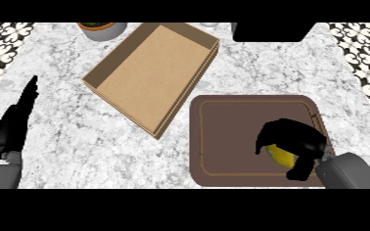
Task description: Pick the lemon from the tray and place it in the cardboard box
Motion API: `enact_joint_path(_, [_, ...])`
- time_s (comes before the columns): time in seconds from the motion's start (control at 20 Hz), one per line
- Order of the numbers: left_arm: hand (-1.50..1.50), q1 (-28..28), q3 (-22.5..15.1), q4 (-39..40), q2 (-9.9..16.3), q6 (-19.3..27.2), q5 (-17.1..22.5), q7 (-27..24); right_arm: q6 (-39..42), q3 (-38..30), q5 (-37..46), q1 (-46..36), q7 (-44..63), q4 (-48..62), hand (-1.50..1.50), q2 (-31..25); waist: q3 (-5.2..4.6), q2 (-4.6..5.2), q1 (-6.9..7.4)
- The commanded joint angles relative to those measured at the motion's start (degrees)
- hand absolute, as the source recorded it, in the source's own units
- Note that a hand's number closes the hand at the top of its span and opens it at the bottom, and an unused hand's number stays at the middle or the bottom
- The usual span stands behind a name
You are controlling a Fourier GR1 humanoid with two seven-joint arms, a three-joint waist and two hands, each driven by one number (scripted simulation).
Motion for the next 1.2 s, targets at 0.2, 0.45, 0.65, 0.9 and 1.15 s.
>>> enact_joint_path(0.2, [0.0,-0.9,-0.7,0.2,-2.3,-0.7,-1.1,0.8,-11.6,-4.5,3.4,-4.3,-3.0,8.7,1.5,6.3,0.24,0.27,0.23])
enact_joint_path(0.45, [0.0,0.1,-0.5,-2.5,-2.0,-0.1,-1.5,0.4,-8.6,-12.0,3.9,-13.4,16.3,12.6,1.5,11.3,0.24,0.43,1.7])
enact_joint_path(0.65, [0.0,-2.6,-0.5,1.7,-1.9,0.2,-2.5,-0.7,-14.2,-16.1,6.7,-20.9,27.4,20.5,1.5,15.6,0.23,0.86,1.54])
enact_joint_path(0.9, [0.0,0.3,-0.9,-0.4,-3.2,0.9,-3.3,-0.6,-17.5,-18.8,8.4,-27.7,29.5,21.0,1.5,13.6,0.21,0.28,0.63])
enact_joint_path(1.15, [0.0,-0.4,0.5,1.5,-2.5,-0.3,-2.1,-1.6,-24.1,-21.2,4.9,-31.7,22.9,16.5,1.5,14.5,0.2,0.31,0.5])
